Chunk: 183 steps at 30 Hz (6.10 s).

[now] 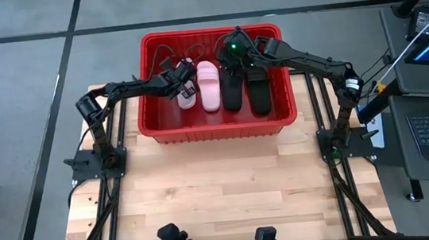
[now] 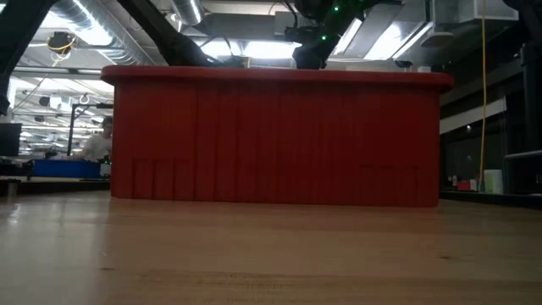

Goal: Pick and place slides into bin
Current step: Put the pink slipper into the red bin, then return to Home Position

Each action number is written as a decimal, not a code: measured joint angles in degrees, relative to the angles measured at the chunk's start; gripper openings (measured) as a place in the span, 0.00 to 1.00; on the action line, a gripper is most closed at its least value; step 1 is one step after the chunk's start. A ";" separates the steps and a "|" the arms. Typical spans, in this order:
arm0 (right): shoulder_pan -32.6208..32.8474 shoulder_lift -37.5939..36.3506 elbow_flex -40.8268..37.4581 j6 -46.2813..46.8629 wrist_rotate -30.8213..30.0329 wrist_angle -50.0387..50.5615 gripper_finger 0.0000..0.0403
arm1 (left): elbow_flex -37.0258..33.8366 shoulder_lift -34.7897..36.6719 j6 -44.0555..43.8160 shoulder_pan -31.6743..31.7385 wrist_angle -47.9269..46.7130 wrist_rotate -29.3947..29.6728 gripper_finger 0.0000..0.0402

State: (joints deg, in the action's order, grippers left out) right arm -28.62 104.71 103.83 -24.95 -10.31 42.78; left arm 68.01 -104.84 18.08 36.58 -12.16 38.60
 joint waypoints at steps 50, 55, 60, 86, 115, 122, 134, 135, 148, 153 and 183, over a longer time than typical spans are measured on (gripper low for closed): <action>0.00 -0.02 0.00 0.94 0.00 -0.09 0.02 | 0.96 -3.84 -2.55 0.39 3.89 -8.49 0.27; 0.00 -0.02 0.00 2.28 0.01 -0.09 0.02 | 3.14 -3.84 -2.50 0.39 -0.16 -8.53 0.30; 0.00 -0.02 0.00 2.34 0.02 -0.09 0.02 | 5.85 -3.53 -2.46 0.27 -6.67 -9.05 0.29; 2.38 -0.12 1.79 2.36 3.99 -0.05 0.02 | 7.06 26.10 -2.71 -5.24 -10.56 -16.09 0.17; 26.00 -0.46 20.82 18.41 3.51 20.05 0.02 | -5.74 53.64 -13.46 -31.14 -16.10 -11.54 0.00; 32.27 -0.42 10.54 20.36 0.41 11.60 0.02 | -20.01 62.28 -14.54 -40.03 -3.35 -11.70 0.00; 43.18 -0.47 -1.87 30.80 -4.96 3.64 0.02 | -33.74 73.87 -17.41 -49.07 4.22 -6.68 0.00; 43.97 -0.50 -2.03 30.99 -6.37 3.02 0.02 | -34.90 75.11 -17.48 -49.35 4.88 -6.89 0.00; 49.06 -2.48 -1.18 34.44 -8.13 -7.88 0.02 | -48.86 92.95 -14.84 -49.99 9.06 -17.33 0.00; 48.32 -2.62 -1.16 32.30 -8.13 -14.19 0.02 | -53.91 99.57 -12.89 -49.99 9.91 -19.12 0.00; 47.84 -2.62 -1.14 33.90 -8.13 -22.85 0.02 | -66.55 104.85 -11.28 -41.57 22.75 -29.59 0.00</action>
State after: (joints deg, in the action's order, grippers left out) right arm 19.22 102.08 102.69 8.95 -18.44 19.93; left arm 1.46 0.01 6.80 -4.99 10.59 9.01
